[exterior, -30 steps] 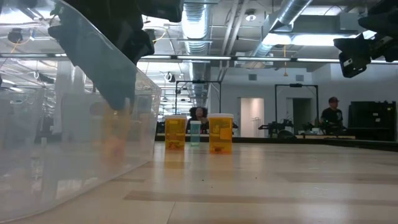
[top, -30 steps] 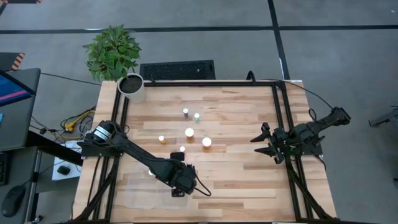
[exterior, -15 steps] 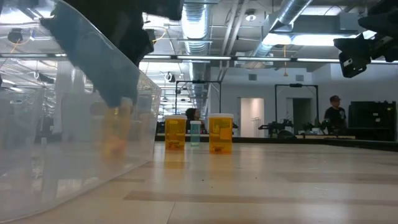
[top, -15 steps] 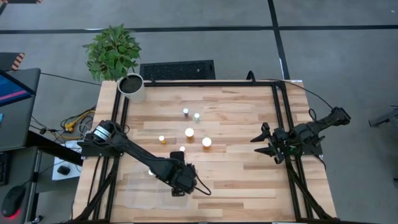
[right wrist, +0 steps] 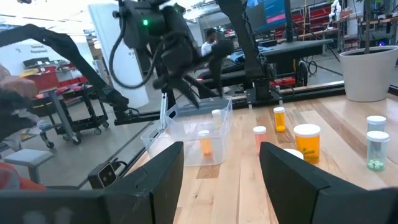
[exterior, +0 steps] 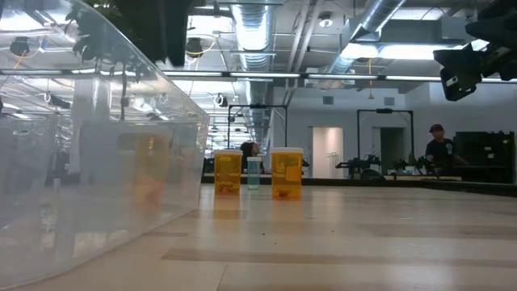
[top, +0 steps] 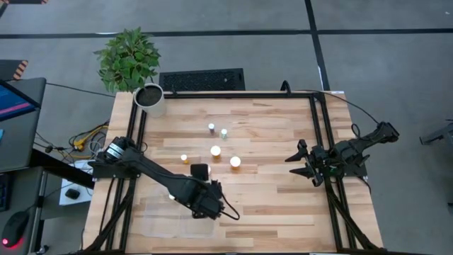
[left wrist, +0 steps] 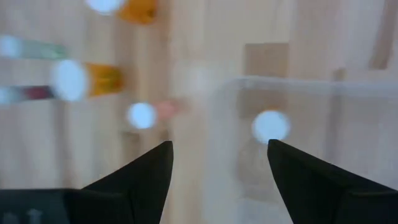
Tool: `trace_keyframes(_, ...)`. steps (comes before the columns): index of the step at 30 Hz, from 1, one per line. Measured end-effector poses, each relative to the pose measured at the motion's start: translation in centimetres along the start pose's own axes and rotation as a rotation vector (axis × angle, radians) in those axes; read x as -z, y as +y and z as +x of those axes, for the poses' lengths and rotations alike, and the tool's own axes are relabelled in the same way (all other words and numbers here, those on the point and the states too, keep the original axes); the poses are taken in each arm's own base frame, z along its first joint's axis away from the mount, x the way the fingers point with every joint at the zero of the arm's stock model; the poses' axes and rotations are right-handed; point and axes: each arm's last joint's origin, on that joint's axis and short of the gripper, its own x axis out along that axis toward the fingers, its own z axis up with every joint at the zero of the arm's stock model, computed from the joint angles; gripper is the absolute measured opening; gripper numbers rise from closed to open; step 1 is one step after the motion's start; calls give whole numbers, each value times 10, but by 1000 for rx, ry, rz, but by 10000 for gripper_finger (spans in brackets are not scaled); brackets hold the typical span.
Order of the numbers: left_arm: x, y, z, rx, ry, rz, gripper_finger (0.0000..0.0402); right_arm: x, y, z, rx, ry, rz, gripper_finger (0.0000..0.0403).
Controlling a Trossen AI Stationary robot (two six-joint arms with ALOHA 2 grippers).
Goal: Pick and place medicine bottles into bin by pill shape (circle, oval)
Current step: Put the small pink tablet bottle into the left transparent bin
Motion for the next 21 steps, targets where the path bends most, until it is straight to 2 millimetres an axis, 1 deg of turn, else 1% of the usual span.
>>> trace_keyframes(3, 2, 15, -22, -97, -28, 29, 256, 0, 0, 0, 0, 0, 0, 226)
trace_keyframes(6, 4, 35, -39, -133, -90, 14, 256, 0, 0, 0, 0, 0, 0, 226)
trace_keyframes(9, 4, 54, -47, -142, -128, -1, 256, 0, 0, 0, 0, 0, 0, 226)
trace_keyframes(11, 5, 66, -47, -134, -149, -7, 256, 0, 0, 0, 0, 0, 0, 226)
trace_keyframes(13, 7, 76, -38, -102, -151, -8, 256, 0, 0, 0, 0, 0, 0, 226)
trace_keyframes(14, 8, 79, -29, -83, -143, -4, 256, 0, 0, 0, 0, 0, 0, 226)
trace_keyframes(16, 12, 84, -7, -50, -128, 5, 256, 0, 0, 0, 0, 0, 0, 226)
trace_keyframes(21, 26, 93, 50, 44, -153, -12, 256, 0, 0, 0, 0, 0, 0, 226)
